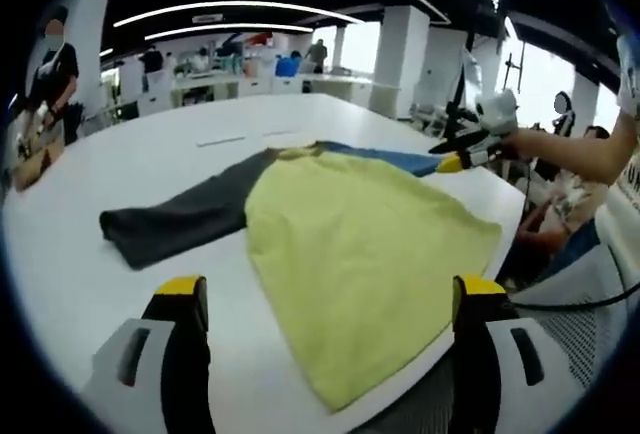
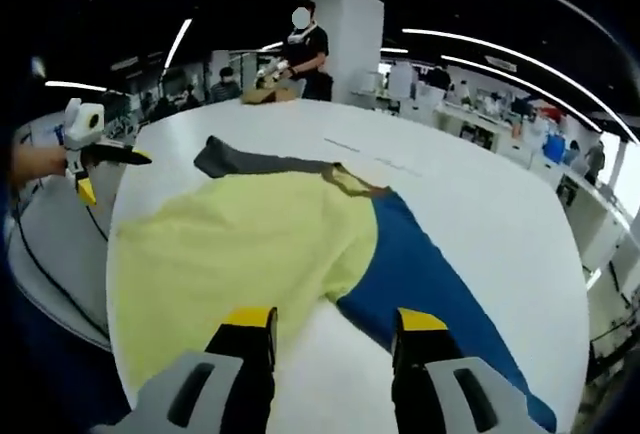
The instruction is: Fold the garment on the visible template until the final outline fits inside the template.
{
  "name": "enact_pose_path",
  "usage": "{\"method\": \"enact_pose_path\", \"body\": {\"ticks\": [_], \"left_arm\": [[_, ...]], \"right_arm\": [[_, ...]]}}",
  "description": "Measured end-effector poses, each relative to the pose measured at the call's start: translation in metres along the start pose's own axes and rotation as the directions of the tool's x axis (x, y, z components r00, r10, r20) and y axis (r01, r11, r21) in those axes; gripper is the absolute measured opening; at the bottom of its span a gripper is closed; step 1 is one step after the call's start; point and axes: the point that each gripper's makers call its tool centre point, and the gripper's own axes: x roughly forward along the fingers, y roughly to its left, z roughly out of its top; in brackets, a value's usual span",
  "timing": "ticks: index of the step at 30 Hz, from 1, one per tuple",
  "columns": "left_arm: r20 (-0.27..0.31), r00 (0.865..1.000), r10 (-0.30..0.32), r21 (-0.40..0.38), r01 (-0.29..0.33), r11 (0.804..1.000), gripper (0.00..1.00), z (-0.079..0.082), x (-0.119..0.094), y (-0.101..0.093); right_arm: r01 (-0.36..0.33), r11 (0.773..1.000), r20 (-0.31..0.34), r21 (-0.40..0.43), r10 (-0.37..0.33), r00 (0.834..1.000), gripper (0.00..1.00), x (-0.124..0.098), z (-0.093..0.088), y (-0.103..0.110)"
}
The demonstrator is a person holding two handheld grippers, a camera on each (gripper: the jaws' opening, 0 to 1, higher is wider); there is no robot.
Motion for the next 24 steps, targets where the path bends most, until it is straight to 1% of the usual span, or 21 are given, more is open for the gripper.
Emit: {"method": "enact_pose_path", "body": {"ticks": [3, 11, 14, 19, 24], "left_arm": [[0.004, 1.000, -0.003, 0.002, 0.003, 1.000, 0.99, 0.002, 0.001, 0.000], [0.011, 1.000, 0.000, -0.013, 0.001, 1.000, 0.99, 0.004, 0.003, 0.001], [0.010, 1.000, 0.000, -0.006, 0.000, 1.000, 0.99, 0.005, 0.002, 0.001], [0.019, 1.000, 0.009, -0.019, -0.008, 1.000, 0.98, 0.007, 0.001, 0.003], [0.009, 1.000, 0.015, -0.026, -0.015, 1.000, 0.98, 0.004, 0.000, 0.003]], "right_arm": [[-0.002, 0.999, -0.017, -0.048, 0.001, 1.000, 0.36, 0.010, -0.001, -0.003], [-0.032, 0.996, -0.067, -0.078, 0.027, 0.997, 0.24, 0.033, -0.002, -0.008], [-0.046, 0.995, -0.091, -0.093, 0.038, 0.995, 0.20, 0.039, -0.004, -0.007], [-0.077, 0.991, -0.124, -0.113, 0.063, 0.990, 0.13, 0.047, -0.011, -0.002], [-0.094, 0.987, -0.152, -0.134, 0.073, 0.986, 0.10, 0.056, -0.017, 0.002]]}}
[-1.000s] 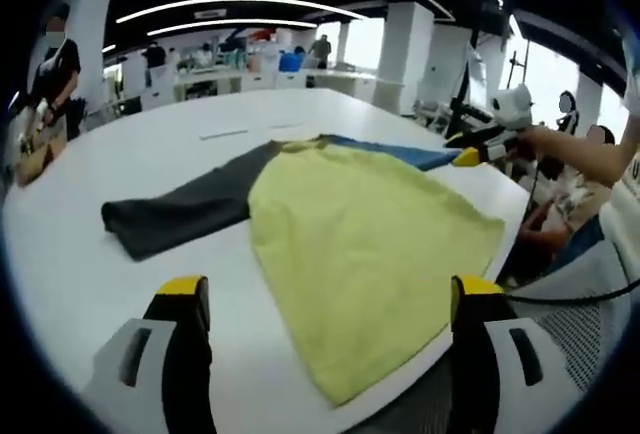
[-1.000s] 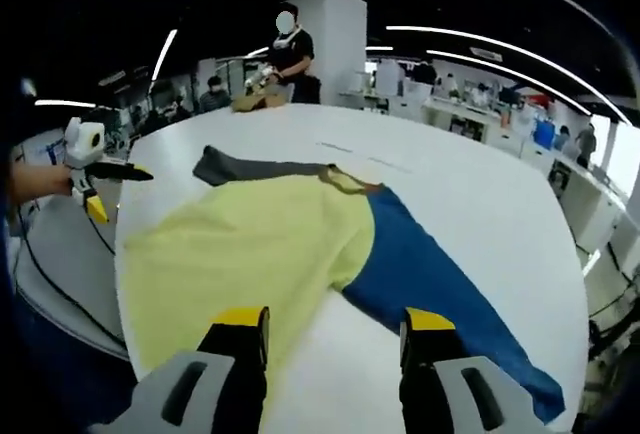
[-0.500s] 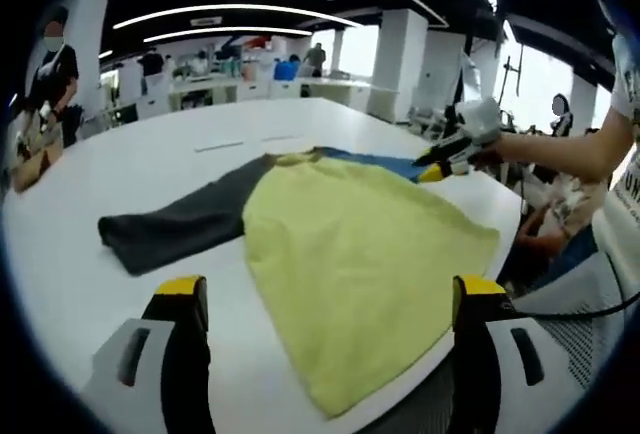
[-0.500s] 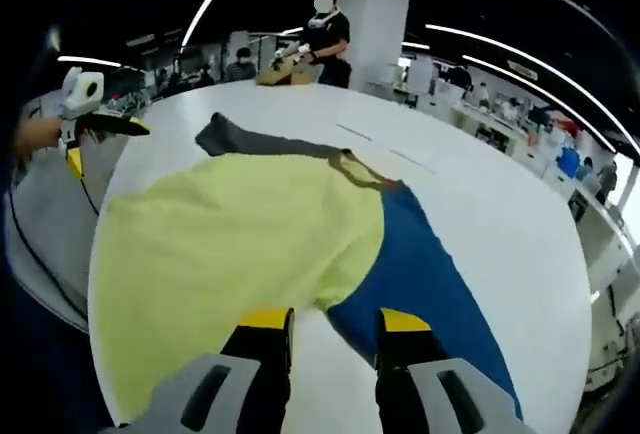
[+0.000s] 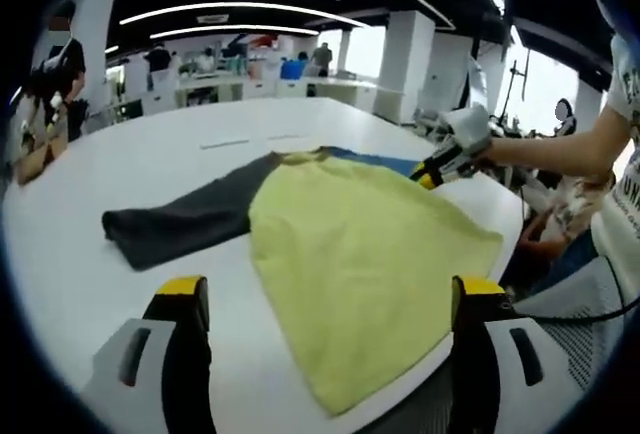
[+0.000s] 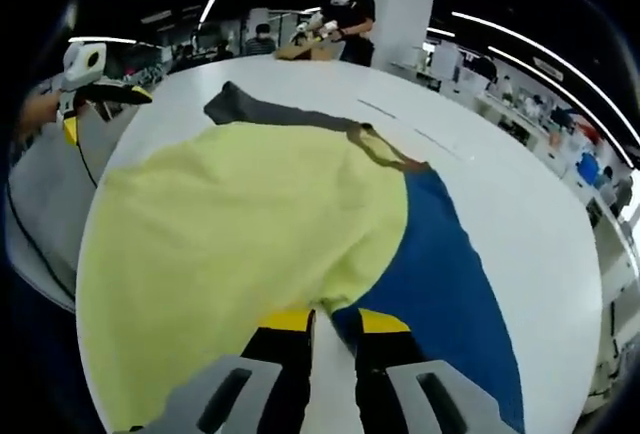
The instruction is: Fold the garment on the visible template until the final outline fits inside the template.
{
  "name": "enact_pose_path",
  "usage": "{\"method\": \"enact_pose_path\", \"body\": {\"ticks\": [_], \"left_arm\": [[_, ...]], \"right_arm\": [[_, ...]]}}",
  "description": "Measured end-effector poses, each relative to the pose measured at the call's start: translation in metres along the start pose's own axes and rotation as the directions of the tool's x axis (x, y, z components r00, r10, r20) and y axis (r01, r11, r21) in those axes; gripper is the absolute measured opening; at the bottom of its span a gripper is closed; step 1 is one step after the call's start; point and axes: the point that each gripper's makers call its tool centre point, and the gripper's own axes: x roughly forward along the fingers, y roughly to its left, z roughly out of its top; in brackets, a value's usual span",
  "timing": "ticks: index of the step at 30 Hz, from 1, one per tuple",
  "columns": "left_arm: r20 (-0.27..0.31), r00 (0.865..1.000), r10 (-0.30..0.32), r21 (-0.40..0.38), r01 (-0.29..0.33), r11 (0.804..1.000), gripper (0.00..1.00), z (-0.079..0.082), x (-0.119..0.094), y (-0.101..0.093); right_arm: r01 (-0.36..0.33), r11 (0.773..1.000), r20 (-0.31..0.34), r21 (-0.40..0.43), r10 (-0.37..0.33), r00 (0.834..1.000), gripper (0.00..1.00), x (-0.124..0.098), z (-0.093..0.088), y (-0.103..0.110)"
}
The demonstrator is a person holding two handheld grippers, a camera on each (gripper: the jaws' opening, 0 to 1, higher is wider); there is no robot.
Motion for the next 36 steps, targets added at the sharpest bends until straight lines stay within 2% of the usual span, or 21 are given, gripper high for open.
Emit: {"method": "enact_pose_path", "body": {"ticks": [3, 6, 10, 17, 23, 28, 36], "left_arm": [[-0.005, 1.000, 0.003, -0.004, -0.003, 1.000, 0.97, -0.002, -0.001, 0.000], [-0.008, 1.000, 0.008, -0.008, -0.008, 1.000, 0.97, -0.002, -0.001, 0.001], [-0.009, 1.000, 0.022, -0.008, -0.022, 1.000, 0.97, -0.001, -0.002, 0.003], [-0.007, 1.000, 0.025, -0.005, -0.025, 1.000, 0.97, 0.000, -0.003, 0.001], [-0.004, 1.000, 0.024, -0.004, -0.024, 1.000, 0.97, 0.000, -0.004, 0.000], [-0.003, 1.000, 0.025, -0.003, -0.025, 1.000, 0.96, 0.000, -0.005, 0.001], [-0.001, 1.000, 0.027, 0.000, -0.027, 1.000, 0.96, 0.000, -0.006, 0.003]], "right_arm": [[0.007, 1.000, -0.015, -0.006, -0.007, 1.000, 0.08, 0.003, -0.002, -0.002], [0.016, 1.000, -0.016, -0.004, -0.016, 1.000, 0.02, 0.005, -0.005, -0.007], [0.017, 1.000, -0.021, 0.017, -0.016, 1.000, 0.00, 0.007, -0.006, -0.012], [0.060, 0.997, 0.004, 0.055, -0.061, 0.998, 0.00, -0.002, 0.005, -0.026], [0.097, 0.994, 0.019, 0.055, -0.098, 0.995, 0.00, -0.010, 0.013, -0.038], [0.139, 0.990, 0.001, 0.040, -0.139, 0.990, 0.00, -0.016, 0.013, -0.045], [0.166, 0.985, -0.017, 0.051, -0.165, 0.986, 0.00, -0.018, 0.009, -0.048]]}}
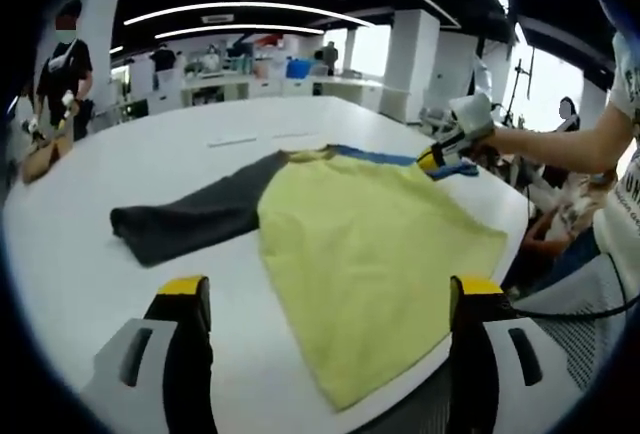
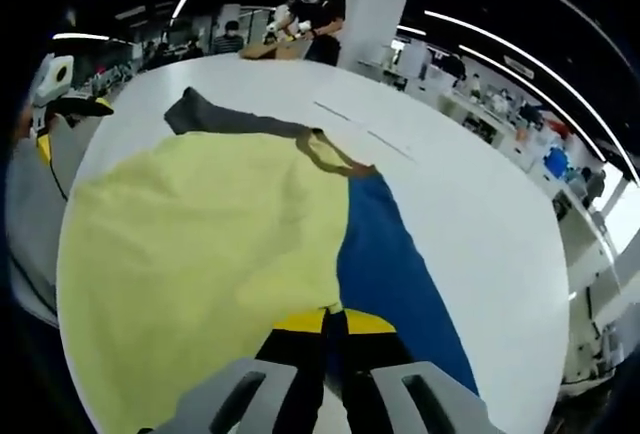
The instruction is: Fold the garment on the visible template until the final outline fits inside the template.
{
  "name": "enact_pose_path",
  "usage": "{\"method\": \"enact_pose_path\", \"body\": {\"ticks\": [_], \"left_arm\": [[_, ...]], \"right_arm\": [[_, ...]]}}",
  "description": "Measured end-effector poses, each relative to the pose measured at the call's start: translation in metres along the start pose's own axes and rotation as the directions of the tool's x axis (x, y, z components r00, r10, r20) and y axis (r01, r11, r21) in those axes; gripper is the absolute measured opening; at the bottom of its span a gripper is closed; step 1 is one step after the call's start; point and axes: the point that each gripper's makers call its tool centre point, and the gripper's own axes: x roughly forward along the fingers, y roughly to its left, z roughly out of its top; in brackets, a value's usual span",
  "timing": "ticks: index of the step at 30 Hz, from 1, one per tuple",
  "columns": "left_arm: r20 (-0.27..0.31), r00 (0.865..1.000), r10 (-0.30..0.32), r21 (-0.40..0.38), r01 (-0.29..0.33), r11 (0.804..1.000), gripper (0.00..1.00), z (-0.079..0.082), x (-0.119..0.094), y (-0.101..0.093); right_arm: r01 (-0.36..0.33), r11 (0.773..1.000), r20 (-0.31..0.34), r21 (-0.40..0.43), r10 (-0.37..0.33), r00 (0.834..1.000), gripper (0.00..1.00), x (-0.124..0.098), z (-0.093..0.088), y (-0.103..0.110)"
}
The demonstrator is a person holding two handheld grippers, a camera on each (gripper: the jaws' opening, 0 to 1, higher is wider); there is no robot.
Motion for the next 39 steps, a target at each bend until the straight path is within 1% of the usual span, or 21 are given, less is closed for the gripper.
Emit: {"method": "enact_pose_path", "body": {"ticks": [4, 6, 8, 11, 15, 17, 20, 24, 25, 28, 31, 34, 35, 36, 38, 39], "left_arm": [[0.002, 1.000, 0.000, 0.000, 0.000, 1.000, 0.96, -0.001, -0.001, 0.000], [0.000, 1.000, 0.000, 0.001, 0.000, 1.000, 0.96, -0.001, 0.000, 0.000], [0.000, 1.000, -0.002, 0.004, 0.002, 1.000, 0.97, -0.001, 0.000, -0.001], [0.004, 1.000, -0.004, 0.006, 0.003, 1.000, 0.97, 0.001, 0.000, -0.001], [0.008, 1.000, -0.006, 0.010, 0.005, 1.000, 0.97, 0.003, 0.000, -0.001], [0.009, 1.000, -0.007, 0.010, 0.007, 1.000, 0.98, 0.004, 0.001, -0.001], [0.011, 1.000, -0.010, 0.013, 0.009, 1.000, 0.98, 0.004, 0.002, -0.002], [0.016, 1.000, -0.016, 0.017, 0.015, 1.000, 0.99, 0.005, 0.003, -0.004], [0.016, 1.000, -0.016, 0.017, 0.016, 1.000, 0.99, 0.005, 0.003, -0.004], [0.018, 1.000, -0.019, 0.019, 0.018, 1.000, 0.99, 0.006, 0.003, -0.004], [0.019, 1.000, -0.019, 0.020, 0.018, 1.000, 0.99, 0.006, 0.004, -0.003], [0.020, 1.000, -0.023, 0.023, 0.022, 0.999, 0.99, 0.006, 0.004, -0.003], [0.018, 1.000, -0.024, 0.023, 0.023, 0.999, 0.99, 0.006, 0.004, -0.003], [0.017, 1.000, -0.024, 0.023, 0.024, 0.999, 0.99, 0.005, 0.005, -0.003], [0.015, 1.000, -0.024, 0.022, 0.024, 0.999, 0.99, 0.004, 0.005, -0.003], [0.014, 1.000, -0.024, 0.022, 0.024, 0.999, 0.99, 0.004, 0.006, -0.002]], "right_arm": [[0.022, 0.999, 0.007, 0.031, -0.022, 1.000, 0.00, -0.001, 0.000, -0.004], [0.015, 0.997, 0.021, 0.079, -0.016, 1.000, 0.03, -0.003, 0.001, -0.003], [0.022, 0.992, 0.041, 0.120, -0.027, 0.999, 0.09, -0.007, 0.002, -0.006], [0.031, 0.986, 0.055, 0.165, -0.040, 0.998, 0.21, -0.013, 0.003, -0.010], [0.045, 0.972, 0.058, 0.232, -0.060, 0.996, 0.35, -0.023, -0.001, -0.019], [0.057, 0.961, 0.050, 0.272, -0.074, 0.996, 0.43, -0.028, -0.005, -0.023], [0.079, 0.951, 0.043, 0.299, -0.096, 0.994, 0.49, -0.036, -0.012, -0.029], [0.112, 0.926, 0.029, 0.361, -0.132, 0.991, 0.54, -0.048, -0.026, -0.038], [0.118, 0.922, 0.029, 0.369, -0.139, 0.990, 0.55, -0.050, -0.028, -0.040], [0.152, 0.899, 0.016, 0.412, -0.173, 0.985, 0.56, -0.060, -0.042, -0.048], [0.173, 0.880, 0.002, 0.442, -0.194, 0.981, 0.58, -0.066, -0.054, -0.055], [0.198, 0.854, -0.019, 0.481, -0.216, 0.976, 0.59, -0.074, -0.069, -0.061], [0.207, 0.842, -0.023, 0.499, -0.226, 0.974, 0.60, -0.077, -0.074, -0.064], [0.211, 0.837, -0.023, 0.506, -0.232, 0.973, 0.60, -0.080, -0.076, -0.063], [0.229, 0.819, -0.034, 0.527, -0.249, 0.968, 0.60, -0.087, -0.083, -0.064], [0.237, 0.805, -0.041, 0.544, -0.257, 0.966, 0.60, -0.090, -0.088, -0.064]]}}
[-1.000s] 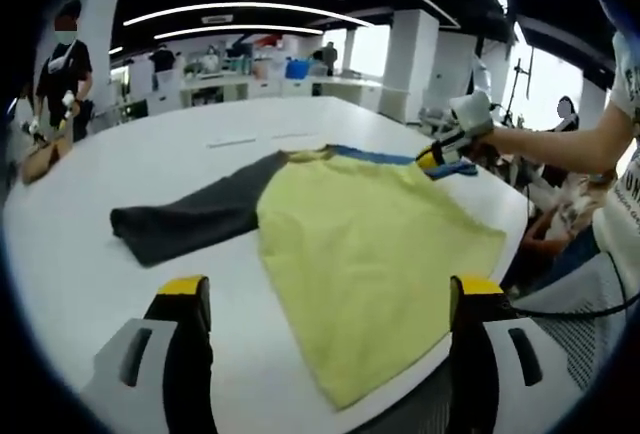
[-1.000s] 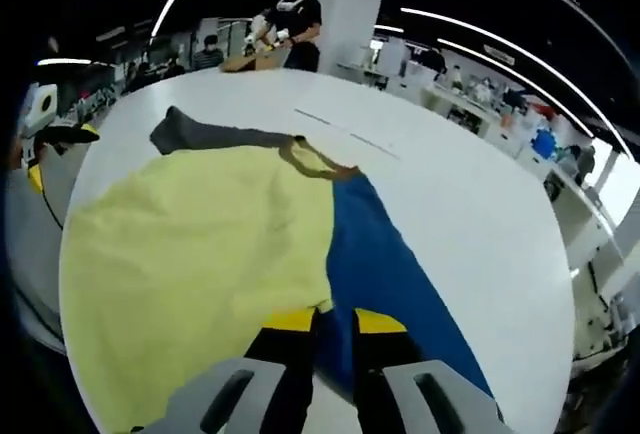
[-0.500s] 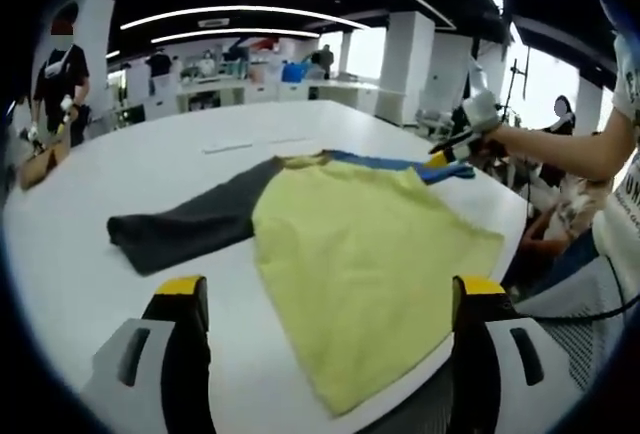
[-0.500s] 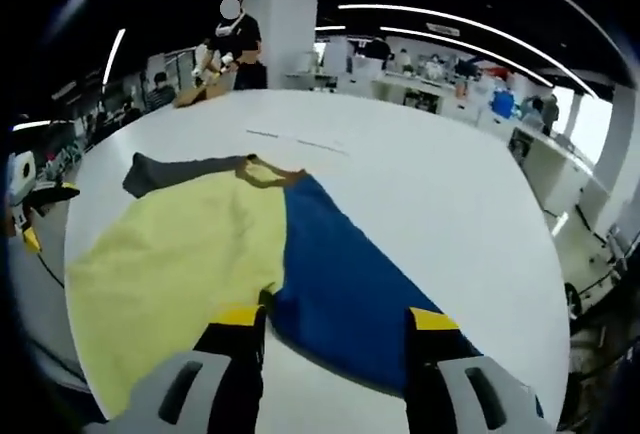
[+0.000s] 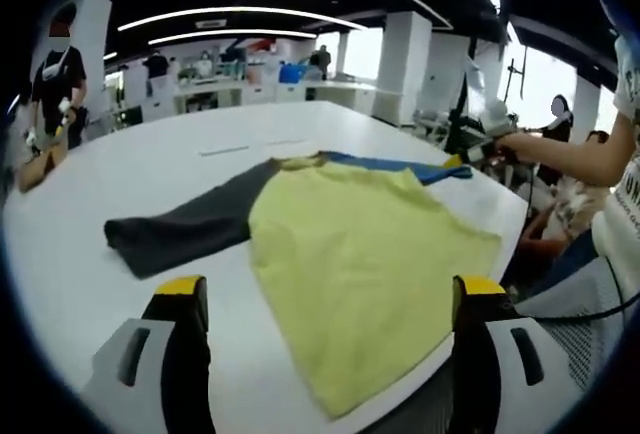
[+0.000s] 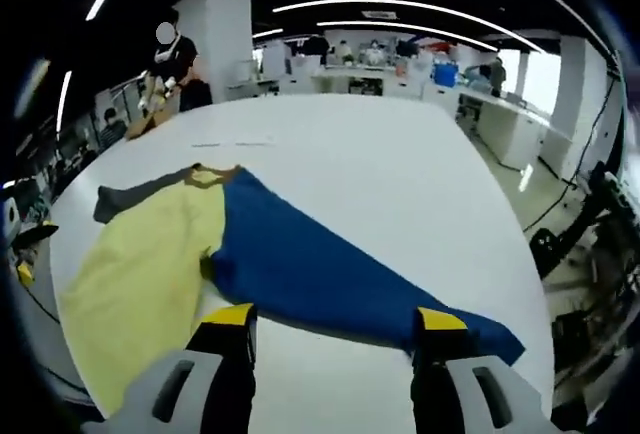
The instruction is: Fold the garment on the visible template until the final outline fits inside the template.
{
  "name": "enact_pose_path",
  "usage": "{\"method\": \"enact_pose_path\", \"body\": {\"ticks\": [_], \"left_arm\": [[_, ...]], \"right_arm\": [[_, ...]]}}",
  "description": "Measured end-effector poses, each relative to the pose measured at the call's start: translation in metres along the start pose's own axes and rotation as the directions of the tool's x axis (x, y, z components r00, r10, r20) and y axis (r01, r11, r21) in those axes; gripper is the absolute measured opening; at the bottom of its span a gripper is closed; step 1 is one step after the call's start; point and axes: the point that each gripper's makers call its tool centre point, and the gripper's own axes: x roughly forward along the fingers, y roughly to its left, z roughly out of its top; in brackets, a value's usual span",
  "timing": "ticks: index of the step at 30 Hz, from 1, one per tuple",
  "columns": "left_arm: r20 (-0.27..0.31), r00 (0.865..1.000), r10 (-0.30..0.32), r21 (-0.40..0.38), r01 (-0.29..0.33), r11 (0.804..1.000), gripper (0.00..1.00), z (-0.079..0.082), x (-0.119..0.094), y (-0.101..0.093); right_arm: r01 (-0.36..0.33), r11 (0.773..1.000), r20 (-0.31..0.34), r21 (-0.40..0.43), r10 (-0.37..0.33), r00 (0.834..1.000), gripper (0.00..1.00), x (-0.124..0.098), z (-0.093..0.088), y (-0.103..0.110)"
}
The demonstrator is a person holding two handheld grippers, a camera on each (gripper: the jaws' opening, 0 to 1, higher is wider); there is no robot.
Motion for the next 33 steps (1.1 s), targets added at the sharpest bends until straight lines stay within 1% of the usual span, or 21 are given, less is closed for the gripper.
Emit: {"method": "enact_pose_path", "body": {"ticks": [3, 9, 10, 11, 13, 15, 17, 20, 24, 26, 29, 33], "left_arm": [[0.004, 1.000, -0.001, -0.004, 0.001, 1.000, 0.99, 0.000, 0.001, 0.000], [-0.005, 1.000, -0.004, -0.005, 0.004, 1.000, 0.99, -0.002, 0.003, -0.003], [-0.005, 1.000, -0.004, -0.004, 0.004, 1.000, 0.99, -0.002, 0.003, -0.004], [-0.004, 1.000, -0.004, -0.005, 0.004, 1.000, 0.99, -0.002, 0.003, -0.004], [-0.005, 1.000, -0.005, -0.005, 0.005, 1.000, 0.99, -0.002, 0.003, -0.005], [-0.009, 1.000, -0.007, -0.001, 0.007, 1.000, 0.98, -0.002, 0.003, -0.006], [-0.010, 1.000, -0.008, -0.002, 0.008, 1.000, 0.98, -0.002, 0.002, -0.006], [-0.012, 1.000, -0.008, -0.001, 0.008, 1.000, 0.98, -0.003, 0.002, -0.007], [-0.015, 1.000, -0.005, -0.003, 0.005, 1.000, 0.98, -0.005, 0.001, -0.007], [-0.016, 1.000, -0.005, -0.004, 0.005, 1.000, 0.98, -0.006, 0.001, -0.007], [-0.011, 1.000, -0.007, -0.003, 0.007, 1.000, 0.98, -0.005, 0.001, -0.009], [-0.015, 1.000, -0.003, -0.001, 0.003, 1.000, 0.97, -0.006, 0.000, -0.009]], "right_arm": [[0.027, 0.998, 0.007, 0.058, -0.027, 1.000, 0.60, -0.007, -0.006, -0.010], [0.077, 0.991, -0.006, 0.106, -0.077, 0.997, 0.60, -0.018, -0.020, -0.032], [0.088, 0.989, -0.010, 0.119, -0.088, 0.996, 0.60, -0.020, -0.024, -0.036], [0.097, 0.986, -0.014, 0.134, -0.096, 0.995, 0.60, -0.021, -0.027, -0.050], [0.108, 0.982, -0.017, 0.153, -0.107, 0.994, 0.59, -0.024, -0.031, -0.056], [0.120, 0.976, -0.017, 0.183, -0.119, 0.993, 0.57, -0.025, -0.035, -0.071], [0.128, 0.973, -0.019, 0.194, -0.127, 0.992, 0.56, -0.025, -0.037, -0.077], [0.159, 0.963, -0.023, 0.219, -0.158, 0.987, 0.55, -0.024, -0.040, -0.089], [0.185, 0.949, -0.031, 0.256, -0.184, 0.982, 0.51, -0.021, -0.046, -0.098], [0.200, 0.936, -0.026, 0.289, -0.201, 0.979, 0.49, -0.019, -0.047, -0.103], [0.206, 0.924, -0.030, 0.324, -0.207, 0.978, 0.45, -0.017, -0.050, -0.103], [0.217, 0.906, -0.032, 0.364, -0.221, 0.975, 0.41, -0.013, -0.052, -0.104]]}}
